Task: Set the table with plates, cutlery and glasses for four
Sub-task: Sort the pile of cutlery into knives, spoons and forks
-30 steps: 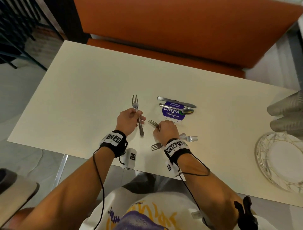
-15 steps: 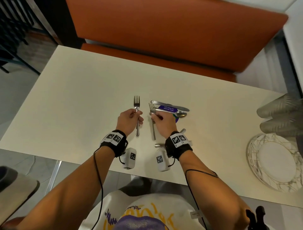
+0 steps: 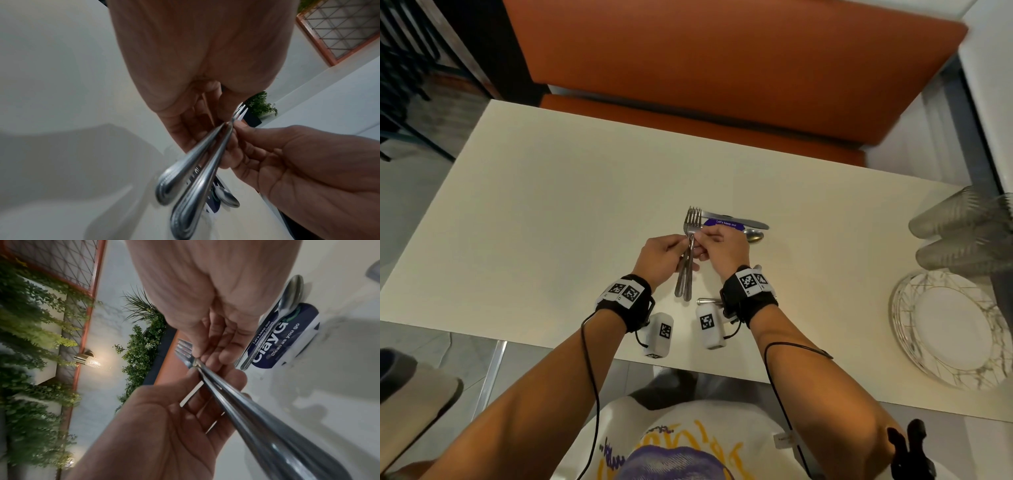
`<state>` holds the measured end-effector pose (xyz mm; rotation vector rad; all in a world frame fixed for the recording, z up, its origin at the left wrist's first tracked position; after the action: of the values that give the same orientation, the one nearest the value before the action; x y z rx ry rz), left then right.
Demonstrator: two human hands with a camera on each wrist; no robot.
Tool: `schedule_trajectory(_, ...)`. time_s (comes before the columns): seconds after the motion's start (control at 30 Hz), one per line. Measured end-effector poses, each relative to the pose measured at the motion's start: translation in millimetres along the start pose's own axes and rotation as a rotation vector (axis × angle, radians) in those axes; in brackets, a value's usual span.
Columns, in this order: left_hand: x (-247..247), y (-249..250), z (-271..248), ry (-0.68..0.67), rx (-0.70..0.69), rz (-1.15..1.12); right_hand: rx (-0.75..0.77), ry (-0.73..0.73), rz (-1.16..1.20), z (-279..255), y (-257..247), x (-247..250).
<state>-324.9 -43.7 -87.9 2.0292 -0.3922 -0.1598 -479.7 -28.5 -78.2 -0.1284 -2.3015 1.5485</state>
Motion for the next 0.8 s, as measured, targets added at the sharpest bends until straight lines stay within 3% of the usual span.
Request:
schedule_trajectory(0.37,-16,1,-11,-0.074,0.067,-0.151,-0.124,0.047,0.106,-4,1,9)
schedule_trajectory(0.47,-19,-1,-8,-0.086,0.057,-0.134,-0.119,0.079,0.038,-3,2,14)
schedule_trajectory(0.6,-17,-6,-2,-0.034,0.022,-0.111,-0.088,0.086,-0.114,4,8,21)
schedule_trajectory(0.8,-15,-20,6,0.026,0.123,-0.129,-0.154,0.051,-0.120,-4,38,53)
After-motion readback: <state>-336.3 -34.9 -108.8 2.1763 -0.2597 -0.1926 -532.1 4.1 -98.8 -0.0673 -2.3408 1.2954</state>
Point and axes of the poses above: each hand's wrist, its own z-axis towards the middle knuckle, its own x-axis out of the back of the hand, y = z × x, the point moved 6 cm from there along z, towards the middle knuckle, and after that the axes turned 1 degree about x, right-handed, at the moved point
